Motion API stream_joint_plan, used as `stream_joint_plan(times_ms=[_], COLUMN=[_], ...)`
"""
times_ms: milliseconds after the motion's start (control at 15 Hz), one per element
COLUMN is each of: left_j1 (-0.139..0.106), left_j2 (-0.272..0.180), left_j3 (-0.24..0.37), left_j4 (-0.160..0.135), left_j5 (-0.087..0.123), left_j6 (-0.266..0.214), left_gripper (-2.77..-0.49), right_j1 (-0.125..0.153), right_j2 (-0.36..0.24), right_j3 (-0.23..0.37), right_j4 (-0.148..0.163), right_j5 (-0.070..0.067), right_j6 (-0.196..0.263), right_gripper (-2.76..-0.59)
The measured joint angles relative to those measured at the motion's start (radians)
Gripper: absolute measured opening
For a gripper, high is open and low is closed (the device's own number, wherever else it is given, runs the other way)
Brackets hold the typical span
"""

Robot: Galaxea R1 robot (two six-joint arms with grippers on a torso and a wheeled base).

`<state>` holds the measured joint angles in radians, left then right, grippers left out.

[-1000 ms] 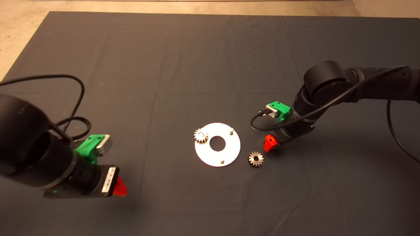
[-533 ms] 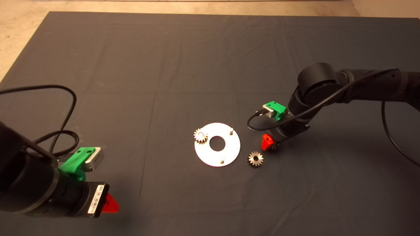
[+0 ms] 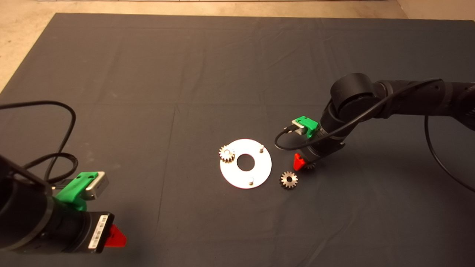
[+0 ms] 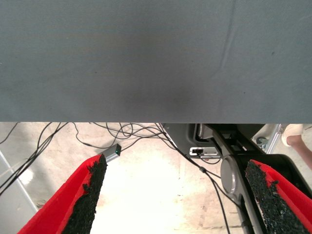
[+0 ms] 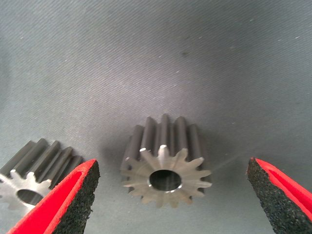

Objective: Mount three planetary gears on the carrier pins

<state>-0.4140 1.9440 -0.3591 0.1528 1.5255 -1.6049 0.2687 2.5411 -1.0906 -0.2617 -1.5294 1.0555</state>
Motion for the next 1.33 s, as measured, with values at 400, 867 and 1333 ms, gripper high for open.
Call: stream_joint_plan(times_ms=[400, 867, 1333], left_j1=[-0.001, -0.003, -0.003], left_j2=[-0.064, -0.137, -0.161], left_j3=[0.002, 0.008, 0.008], left_j4=[-0.004, -0.009, -0.016], left_j5=[0.0, 0.0, 0.0], left_j6=[0.078, 0.15, 0.174], left_gripper=[-1.24, -1.24, -1.24], right_j1=[-0.001, -0.003, -0.009], right_j2=[0.012, 0.036, 0.041], right_j3=[-0.008, -0.016, -0.029], right_j4=[0.0, 0.0, 0.0], right_j5=[-0.001, -0.001, -0.005], right_j6=[0.0, 0.0, 0.0], right_gripper=[-1.39, -1.68, -1.81])
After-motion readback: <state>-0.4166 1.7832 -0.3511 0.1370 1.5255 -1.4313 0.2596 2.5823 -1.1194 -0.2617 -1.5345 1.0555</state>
